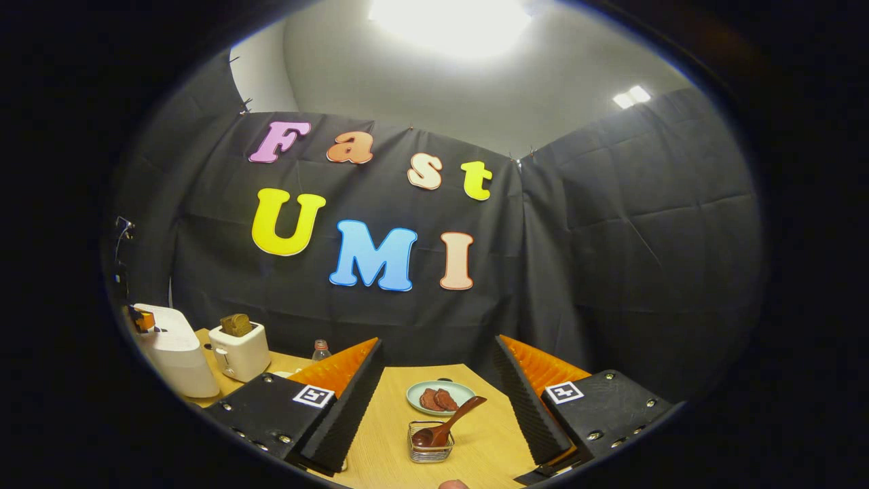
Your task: Close the left gripper, press the button to open the rice cooker; take a wooden spoon from the chopstick holder with the right hand, scoop a spoonful of rice and pour it into the rice cooker, then put the wooden spoon back into the chopstick holder.
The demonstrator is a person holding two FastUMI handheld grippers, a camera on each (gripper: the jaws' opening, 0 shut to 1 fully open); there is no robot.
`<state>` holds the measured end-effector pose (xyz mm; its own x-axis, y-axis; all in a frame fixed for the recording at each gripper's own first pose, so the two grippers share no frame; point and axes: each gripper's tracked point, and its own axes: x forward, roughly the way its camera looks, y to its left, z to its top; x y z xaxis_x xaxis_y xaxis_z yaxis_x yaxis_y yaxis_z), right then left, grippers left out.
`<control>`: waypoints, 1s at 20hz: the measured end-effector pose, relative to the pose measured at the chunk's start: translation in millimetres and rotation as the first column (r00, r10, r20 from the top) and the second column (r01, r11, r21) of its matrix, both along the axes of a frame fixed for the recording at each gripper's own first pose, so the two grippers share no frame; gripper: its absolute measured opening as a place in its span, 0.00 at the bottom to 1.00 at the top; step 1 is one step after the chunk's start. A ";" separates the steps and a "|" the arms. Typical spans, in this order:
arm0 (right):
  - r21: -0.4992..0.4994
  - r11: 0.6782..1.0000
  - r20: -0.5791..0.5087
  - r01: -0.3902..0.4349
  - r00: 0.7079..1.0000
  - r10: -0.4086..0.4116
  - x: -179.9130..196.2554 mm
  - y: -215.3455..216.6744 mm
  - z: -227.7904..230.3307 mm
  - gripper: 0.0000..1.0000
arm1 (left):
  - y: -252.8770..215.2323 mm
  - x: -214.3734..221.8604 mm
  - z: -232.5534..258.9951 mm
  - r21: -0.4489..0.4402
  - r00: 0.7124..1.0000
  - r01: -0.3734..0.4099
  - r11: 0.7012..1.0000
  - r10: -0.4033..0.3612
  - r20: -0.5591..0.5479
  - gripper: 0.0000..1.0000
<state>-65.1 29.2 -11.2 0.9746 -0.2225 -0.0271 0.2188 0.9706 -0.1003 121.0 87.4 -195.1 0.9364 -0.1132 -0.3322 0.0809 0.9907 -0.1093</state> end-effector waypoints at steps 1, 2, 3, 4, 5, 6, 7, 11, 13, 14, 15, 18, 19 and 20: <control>-0.007 1.000 0.000 0.002 1.000 -0.002 -0.2 1.2 1.5 0.97 | 1.4 2.3 -4.6 0.004 1.000 0.000 1.000 0.000 -0.008 0.09; -0.014 1.000 -0.001 0.002 1.000 -0.002 0.1 2.6 2.3 0.97 | 2.0 4.7 -7.6 0.009 1.000 0.002 1.000 -0.002 -0.015 0.07; -0.020 1.000 -0.001 0.000 1.000 0.000 0.4 3.7 2.5 0.97 | 0.1 4.7 -10.8 0.011 1.000 0.005 1.000 -0.005 -0.018 0.09; -0.025 1.000 -0.001 -0.002 1.000 0.002 1.5 4.4 2.9 0.97 | -0.1 4.0 -11.9 0.015 1.000 0.006 1.000 -0.005 -0.020 0.09; -0.030 1.000 -0.001 -0.003 1.000 0.003 1.6 5.4 3.8 0.97 | 0.3 4.3 -15.6 0.017 1.000 0.005 1.000 -0.005 -0.023 0.09; -0.036 0.999 0.001 -0.006 1.000 0.006 2.5 5.7 4.4 0.97 | 0.2 6.1 -15.7 0.021 1.000 0.007 1.000 -0.006 -0.015 0.09; -0.043 0.999 0.006 -0.005 1.000 0.005 2.9 5.5 6.2 0.97 | -0.5 7.9 -16.9 0.032 1.000 0.009 0.999 -0.009 -0.011 0.09; -0.050 0.999 0.019 -0.016 1.000 0.017 10.3 6.0 8.2 0.97 | -0.3 7.3 -19.2 0.026 1.000 -0.002 1.000 0.003 -0.020 0.09; -0.036 0.999 0.017 -0.029 0.999 0.029 13.9 6.1 5.8 0.97 | -1.7 10.2 -22.3 -0.033 0.998 0.002 0.999 -0.004 -0.064 0.08; -0.030 0.999 0.015 -0.037 0.999 0.038 16.1 6.3 4.5 0.97 | -2.7 12.9 -22.3 -0.073 0.996 0.001 0.997 -0.007 -0.086 0.08; -0.031 0.999 0.012 -0.044 0.999 0.045 17.2 5.2 3.6 0.97 | -1.8 15.5 -22.3 -0.098 0.996 -0.004 0.995 -0.005 -0.091 0.08; -0.049 0.997 0.022 -0.052 0.998 0.053 18.4 -4.7 7.5 0.97 | -3.9 18.6 -18.4 -0.061 0.998 -0.014 0.998 0.009 -0.069 0.08; -0.057 0.997 0.026 -0.053 0.998 0.055 18.9 -9.7 9.0 0.97 | -4.1 17.3 -11.3 -0.044 0.998 -0.023 0.999 0.021 -0.051 0.08; -0.063 0.997 0.026 -0.052 0.998 0.054 19.8 -15.2 8.9 0.97 | -2.9 17.7 -1.6 -0.029 0.999 -0.036 0.999 0.035 -0.030 0.08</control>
<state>-45.3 13.9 -2.2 0.9852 -0.1707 0.0127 0.1706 0.9730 -0.1552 138.7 84.5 -196.7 0.9300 -0.0903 -0.3563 0.0421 0.9892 -0.1407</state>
